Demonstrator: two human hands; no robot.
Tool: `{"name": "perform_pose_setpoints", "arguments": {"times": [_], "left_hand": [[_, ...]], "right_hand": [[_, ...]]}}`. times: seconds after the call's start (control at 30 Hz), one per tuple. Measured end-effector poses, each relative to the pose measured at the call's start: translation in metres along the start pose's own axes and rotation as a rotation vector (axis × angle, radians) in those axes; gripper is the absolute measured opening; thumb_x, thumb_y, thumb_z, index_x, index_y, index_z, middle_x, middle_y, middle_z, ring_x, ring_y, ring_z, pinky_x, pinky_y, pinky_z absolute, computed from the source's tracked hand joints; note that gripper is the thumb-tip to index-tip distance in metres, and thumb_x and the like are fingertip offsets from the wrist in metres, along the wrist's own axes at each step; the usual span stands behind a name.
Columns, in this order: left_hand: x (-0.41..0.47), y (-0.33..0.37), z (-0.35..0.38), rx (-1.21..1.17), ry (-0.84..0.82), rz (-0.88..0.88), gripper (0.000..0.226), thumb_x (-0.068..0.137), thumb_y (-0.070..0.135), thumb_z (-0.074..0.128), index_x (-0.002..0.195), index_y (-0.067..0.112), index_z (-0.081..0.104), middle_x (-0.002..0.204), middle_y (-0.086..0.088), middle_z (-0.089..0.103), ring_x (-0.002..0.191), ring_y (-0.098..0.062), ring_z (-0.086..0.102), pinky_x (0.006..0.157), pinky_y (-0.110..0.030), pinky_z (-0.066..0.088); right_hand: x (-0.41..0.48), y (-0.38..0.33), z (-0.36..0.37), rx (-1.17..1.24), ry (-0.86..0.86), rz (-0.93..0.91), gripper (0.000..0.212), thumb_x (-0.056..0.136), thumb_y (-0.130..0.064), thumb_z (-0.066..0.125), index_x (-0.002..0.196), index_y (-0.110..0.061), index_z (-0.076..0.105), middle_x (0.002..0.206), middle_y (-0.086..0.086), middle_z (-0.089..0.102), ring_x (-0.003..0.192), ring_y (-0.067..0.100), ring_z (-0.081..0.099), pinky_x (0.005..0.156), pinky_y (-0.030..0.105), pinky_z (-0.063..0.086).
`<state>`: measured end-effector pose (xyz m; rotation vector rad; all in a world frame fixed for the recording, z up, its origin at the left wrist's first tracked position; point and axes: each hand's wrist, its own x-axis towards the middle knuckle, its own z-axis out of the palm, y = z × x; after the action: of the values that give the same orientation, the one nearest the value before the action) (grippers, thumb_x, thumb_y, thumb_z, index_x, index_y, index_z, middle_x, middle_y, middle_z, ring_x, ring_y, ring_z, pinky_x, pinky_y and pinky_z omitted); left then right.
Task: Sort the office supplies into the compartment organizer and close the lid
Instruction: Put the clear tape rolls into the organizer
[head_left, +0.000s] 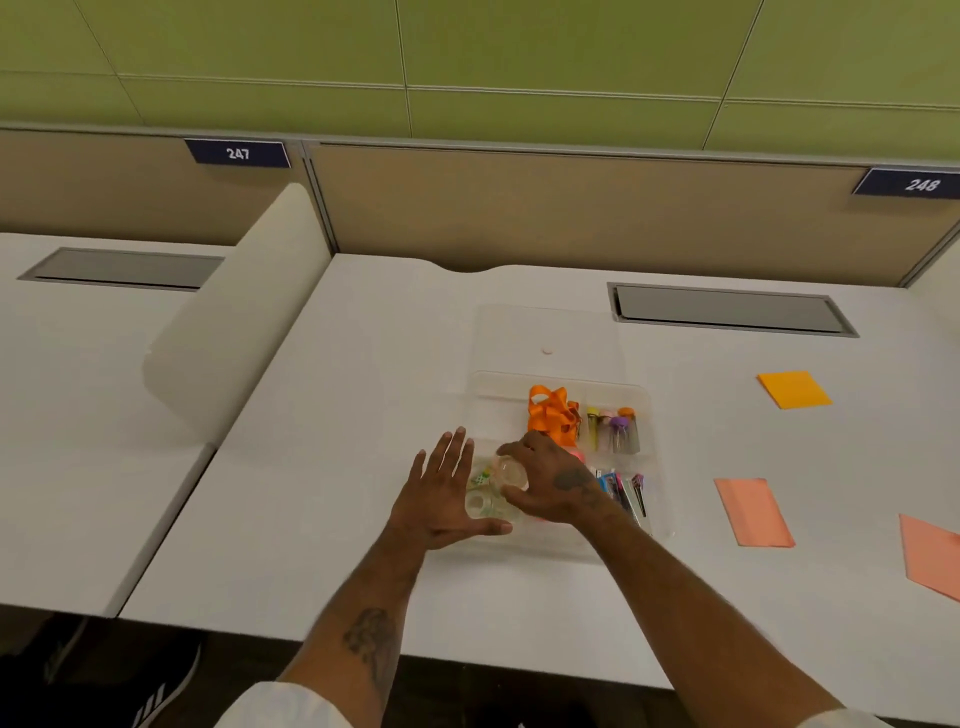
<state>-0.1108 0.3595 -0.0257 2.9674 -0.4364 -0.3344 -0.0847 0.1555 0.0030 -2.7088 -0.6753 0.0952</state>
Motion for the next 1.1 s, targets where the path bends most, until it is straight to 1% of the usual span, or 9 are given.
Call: {"name": "perform_pose_setpoints", "arguments": {"times": [0.17, 0.27, 0.33, 0.43, 0.5, 0.6, 0.8, 0.93, 1.1], "left_hand": [[0.0, -0.001, 0.0, -0.004, -0.006, 0.008, 0.134, 0.057, 0.101, 0.02, 0.154, 0.014, -0.013, 0.161, -0.004, -0.023, 0.149, -0.021, -0.019, 0.122, -0.051, 0.001], [0.001, -0.001, 0.001, -0.01, -0.009, 0.004, 0.134, 0.057, 0.101, 0.02, 0.153, 0.015, -0.014, 0.161, -0.004, -0.024, 0.149, -0.021, -0.019, 0.122, -0.051, -0.001], [0.001, -0.001, 0.0, -0.011, -0.016, 0.006, 0.134, 0.056, 0.101, 0.017, 0.153, 0.015, -0.016, 0.16, -0.003, -0.025, 0.149, -0.021, -0.021, 0.121, -0.051, -0.002], [0.002, 0.0, -0.003, 0.0, -0.024, 0.007, 0.135, 0.054, 0.102, 0.014, 0.153, 0.016, -0.017, 0.16, -0.004, -0.026, 0.148, -0.021, -0.023, 0.12, -0.051, -0.005], [0.003, 0.002, -0.006, 0.011, -0.007, 0.019, 0.134, 0.054, 0.102, 0.012, 0.152, 0.017, -0.018, 0.16, -0.004, -0.027, 0.148, -0.021, -0.024, 0.12, -0.052, -0.007], [0.011, 0.01, -0.015, 0.023, 0.041, 0.057, 0.129, 0.057, 0.101, 0.012, 0.152, 0.02, -0.02, 0.159, -0.003, -0.029, 0.146, -0.02, -0.027, 0.12, -0.053, -0.008], [0.045, 0.058, -0.035, 0.02, 0.067, 0.181, 0.124, 0.062, 0.098, 0.019, 0.15, 0.023, -0.024, 0.156, 0.001, -0.035, 0.143, -0.018, -0.033, 0.116, -0.051, -0.016], [0.067, 0.108, -0.036, 0.049, 0.078, 0.258, 0.122, 0.064, 0.097, 0.02, 0.15, 0.023, -0.024, 0.157, -0.001, -0.033, 0.144, -0.022, -0.031, 0.118, -0.052, -0.014], [0.091, 0.172, -0.022, -0.004, 0.077, 0.326, 0.122, 0.063, 0.098, 0.021, 0.15, 0.027, -0.023, 0.158, 0.001, -0.031, 0.145, -0.019, -0.03, 0.12, -0.048, -0.012]], "right_hand": [[-0.002, -0.002, 0.007, -0.028, -0.046, -0.027, 0.059, 0.081, -0.056, 0.06, 0.131, -0.026, 0.052, 0.117, 0.003, 0.057, 0.103, 0.02, 0.056, 0.079, 0.034, 0.054], [-0.006, -0.002, 0.006, -0.047, -0.018, -0.003, 0.063, 0.083, -0.061, 0.056, 0.136, -0.027, 0.048, 0.13, 0.004, 0.053, 0.113, 0.021, 0.054, 0.083, 0.036, 0.055], [-0.009, -0.002, 0.004, -0.092, 0.082, -0.022, 0.064, 0.087, -0.059, 0.053, 0.139, -0.022, 0.047, 0.141, 0.011, 0.047, 0.124, 0.027, 0.05, 0.092, 0.043, 0.053], [-0.013, 0.002, -0.003, -0.156, 0.155, 0.014, 0.071, 0.092, -0.063, 0.04, 0.149, -0.022, 0.033, 0.157, 0.018, 0.023, 0.145, 0.032, 0.024, 0.114, 0.048, 0.029], [-0.016, 0.008, -0.007, -0.184, 0.167, 0.076, 0.077, 0.09, -0.07, 0.029, 0.153, -0.028, 0.016, 0.161, 0.014, 0.001, 0.149, 0.03, 0.001, 0.117, 0.047, 0.01], [-0.027, 0.02, -0.014, -0.209, 0.186, 0.171, 0.081, 0.087, -0.075, 0.022, 0.153, -0.032, 0.006, 0.16, 0.011, -0.012, 0.148, 0.031, -0.01, 0.117, 0.05, 0.001], [-0.06, 0.063, -0.027, -0.267, 0.184, 0.377, 0.081, 0.084, -0.077, 0.007, 0.151, -0.035, -0.008, 0.159, 0.012, -0.02, 0.147, 0.031, -0.015, 0.116, 0.056, 0.006], [-0.089, 0.1, -0.043, -0.256, 0.199, 0.489, 0.081, 0.083, -0.077, 0.001, 0.151, -0.034, -0.005, 0.16, 0.013, -0.015, 0.148, 0.031, -0.01, 0.116, 0.057, 0.008], [-0.134, 0.156, -0.059, -0.244, 0.161, 0.61, 0.079, 0.084, -0.074, 0.005, 0.152, -0.034, -0.006, 0.16, 0.011, -0.016, 0.148, 0.03, -0.01, 0.117, 0.056, 0.008]]}}
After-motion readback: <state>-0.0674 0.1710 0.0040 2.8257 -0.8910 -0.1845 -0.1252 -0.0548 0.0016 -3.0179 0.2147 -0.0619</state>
